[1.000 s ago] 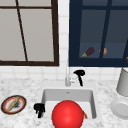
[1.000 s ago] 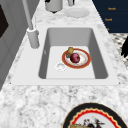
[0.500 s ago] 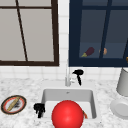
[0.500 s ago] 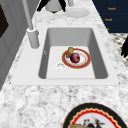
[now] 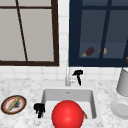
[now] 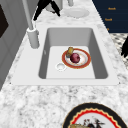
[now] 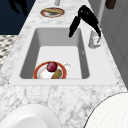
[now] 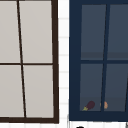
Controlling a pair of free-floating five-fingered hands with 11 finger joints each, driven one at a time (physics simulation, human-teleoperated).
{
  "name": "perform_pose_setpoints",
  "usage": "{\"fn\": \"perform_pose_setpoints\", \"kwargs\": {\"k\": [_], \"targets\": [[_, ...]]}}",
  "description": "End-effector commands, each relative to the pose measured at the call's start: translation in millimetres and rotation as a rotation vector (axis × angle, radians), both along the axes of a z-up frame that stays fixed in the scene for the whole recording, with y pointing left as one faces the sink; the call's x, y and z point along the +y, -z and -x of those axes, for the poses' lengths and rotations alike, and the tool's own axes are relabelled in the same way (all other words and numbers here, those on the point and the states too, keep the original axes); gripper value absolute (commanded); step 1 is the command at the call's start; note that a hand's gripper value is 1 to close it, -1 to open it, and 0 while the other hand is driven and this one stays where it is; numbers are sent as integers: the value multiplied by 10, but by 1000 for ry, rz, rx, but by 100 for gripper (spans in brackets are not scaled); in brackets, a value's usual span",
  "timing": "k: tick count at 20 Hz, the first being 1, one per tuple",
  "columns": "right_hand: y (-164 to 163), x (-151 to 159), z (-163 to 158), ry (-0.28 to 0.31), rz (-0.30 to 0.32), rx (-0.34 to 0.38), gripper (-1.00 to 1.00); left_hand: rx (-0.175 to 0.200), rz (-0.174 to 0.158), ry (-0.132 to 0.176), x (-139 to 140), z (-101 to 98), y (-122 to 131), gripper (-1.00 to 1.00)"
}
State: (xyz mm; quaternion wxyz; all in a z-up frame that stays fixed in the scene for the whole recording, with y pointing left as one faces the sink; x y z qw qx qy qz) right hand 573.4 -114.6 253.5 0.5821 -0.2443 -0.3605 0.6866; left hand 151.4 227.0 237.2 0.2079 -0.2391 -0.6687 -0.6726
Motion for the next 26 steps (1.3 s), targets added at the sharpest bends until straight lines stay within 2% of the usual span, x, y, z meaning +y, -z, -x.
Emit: {"fn": "perform_pose_setpoints", "kwargs": {"k": [1, 9, 11, 13, 14, 17, 19, 22, 23, 24, 26], "targets": [[159, -50, -222, -3, 0, 86, -100, 0, 0, 0, 0, 0, 0, 0], [231, -58, -276, -44, 36, 53, -100, 0, 0, 0, 0, 0, 0, 0], [224, -29, -298, -46, 57, 41, -100, 0, 0, 0, 0, 0, 0, 0], [80, 62, -358, -27, 72, 37, -100, 0, 0, 0, 0, 0, 0, 0], [-31, 82, -376, 2, 73, 42, -100, 0, 0, 0, 0, 0, 0, 0], [-147, 146, -358, 21, 111, 139, -100, 0, 0, 0, 0, 0, 0, 0], [-150, 162, -287, 47, 95, 161, -100, 0, 0, 0, 0, 0, 0, 0], [-162, 168, -233, 37, 108, 132, -100, 0, 0, 0, 0, 0, 0, 0], [-144, 161, -287, 28, 103, 142, -100, 0, 0, 0, 0, 0, 0, 0], [-83, 161, -307, 30, 114, 113, -100, 0, 0, 0, 0, 0, 0, 0], [-209, 128, -227, 58, 143, 47, -100, 0, 0, 0, 0, 0, 0, 0]]}}
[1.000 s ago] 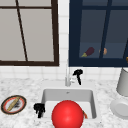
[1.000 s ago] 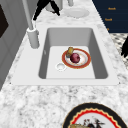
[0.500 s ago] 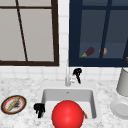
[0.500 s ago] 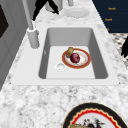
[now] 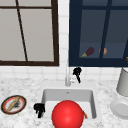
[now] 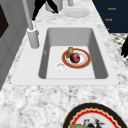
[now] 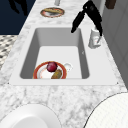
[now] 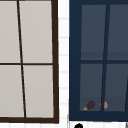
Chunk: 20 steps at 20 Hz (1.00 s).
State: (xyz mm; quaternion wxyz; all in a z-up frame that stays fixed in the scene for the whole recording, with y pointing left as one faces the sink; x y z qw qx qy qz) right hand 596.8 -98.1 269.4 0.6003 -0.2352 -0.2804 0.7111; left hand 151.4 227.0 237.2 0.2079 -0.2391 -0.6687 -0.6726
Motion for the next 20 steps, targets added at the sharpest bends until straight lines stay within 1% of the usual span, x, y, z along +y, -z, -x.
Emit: {"fn": "perform_pose_setpoints", "kwargs": {"k": [1, 4, 7, 8, 9, 10, 11, 13, 16, 20], "targets": [[-128, -67, 67, 14, 48, -110, -100, 0, 0, 0, 0, 0, 0, 0], [-235, -101, 91, -9, 47, -145, -100, 0, 0, 0, 0, 0, 0, 0], [-324, -148, 121, -15, 35, -144, -100, 0, 0, 0, 0, 0, 0, 0], [-229, -102, 40, -17, 39, -125, -100, 0, 0, 0, 0, 0, 0, 0], [-84, -41, -86, -19, 74, -102, -100, 0, 0, 0, 0, 0, 0, 0], [13, -23, -245, -17, 85, -92, -100, 0, 0, 0, 0, 0, 0, 0], [66, -17, -309, -16, 96, -88, -100, 0, 0, 0, 0, 0, 0, 0], [256, -74, -462, -31, 84, -79, -100, 0, 0, 0, 0, 0, 0, 0], [470, -95, -678, -34, 69, -58, -100, 0, 0, 0, 0, 0, 0, 0], [753, -173, -896, -59, 45, -58, -100, 0, 0, 0, 0, 0, 0, 0]]}}
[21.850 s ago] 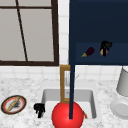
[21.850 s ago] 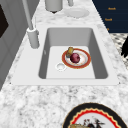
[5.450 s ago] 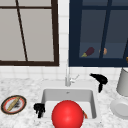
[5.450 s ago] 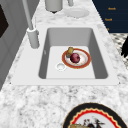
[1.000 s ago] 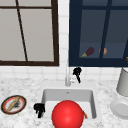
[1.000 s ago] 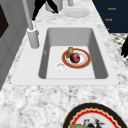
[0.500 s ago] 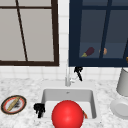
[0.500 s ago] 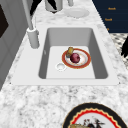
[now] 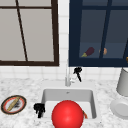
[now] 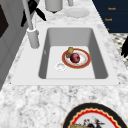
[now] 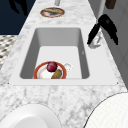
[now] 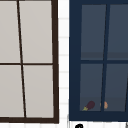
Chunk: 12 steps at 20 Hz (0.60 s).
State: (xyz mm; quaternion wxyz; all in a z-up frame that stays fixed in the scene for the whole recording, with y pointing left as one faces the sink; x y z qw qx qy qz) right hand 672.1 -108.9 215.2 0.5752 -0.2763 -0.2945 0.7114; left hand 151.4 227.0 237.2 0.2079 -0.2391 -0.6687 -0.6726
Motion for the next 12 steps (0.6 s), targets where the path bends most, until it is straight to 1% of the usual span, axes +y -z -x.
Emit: {"fn": "perform_pose_setpoints", "kwargs": {"k": [1, 4, 6, 10, 11, 12], "targets": [[310, -82, -158, -43, 3, 27, -100, 0, 0, 0, 0, 0, 0, 0], [522, -94, -248, -51, 2, 21, -100, 0, 0, 0, 0, 0, 0, 0], [526, -82, -317, -42, -11, 123, -100, 0, 0, 0, 0, 0, 0, 0], [455, -79, -420, 7, -39, 331, -100, 0, 0, 0, 0, 0, 0, 0], [437, -84, -435, 24, -47, 375, 100, 0, 0, 0, 0, 0, 0, 0], [415, -86, -432, 15, -42, 401, 100, 0, 0, 0, 0, 0, 0, 0]]}}
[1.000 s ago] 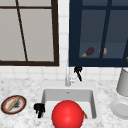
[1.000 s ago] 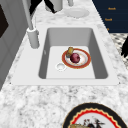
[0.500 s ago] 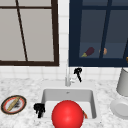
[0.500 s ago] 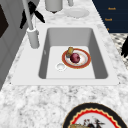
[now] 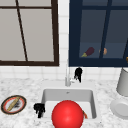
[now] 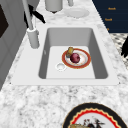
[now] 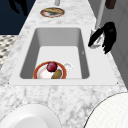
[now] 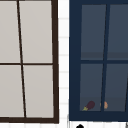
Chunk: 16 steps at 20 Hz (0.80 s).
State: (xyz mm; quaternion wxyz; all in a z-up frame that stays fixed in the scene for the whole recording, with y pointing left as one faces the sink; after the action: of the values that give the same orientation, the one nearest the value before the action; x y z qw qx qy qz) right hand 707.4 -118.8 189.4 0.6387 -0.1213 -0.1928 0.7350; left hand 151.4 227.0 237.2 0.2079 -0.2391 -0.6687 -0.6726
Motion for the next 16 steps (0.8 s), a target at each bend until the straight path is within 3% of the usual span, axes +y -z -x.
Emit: {"fn": "perform_pose_setpoints", "kwargs": {"k": [1, 3, 6, 12, 16], "targets": [[149, 1, -24, -1, 4, 33, 100, 0, 0, 0, 0, 0, 0, 0], [51, -7, 56, 46, -4, -1, 100, 0, 0, 0, 0, 0, 0, 0], [-38, -1, 234, 72, 56, -141, 100, 0, 0, 0, 0, 0, 0, 0], [-284, 305, 164, 69, 149, -128, 100, 0, 0, 0, 0, 0, 0, 0], [-297, 482, 161, 104, 283, -179, 100, 0, 0, 0, 0, 0, 0, 0]]}}
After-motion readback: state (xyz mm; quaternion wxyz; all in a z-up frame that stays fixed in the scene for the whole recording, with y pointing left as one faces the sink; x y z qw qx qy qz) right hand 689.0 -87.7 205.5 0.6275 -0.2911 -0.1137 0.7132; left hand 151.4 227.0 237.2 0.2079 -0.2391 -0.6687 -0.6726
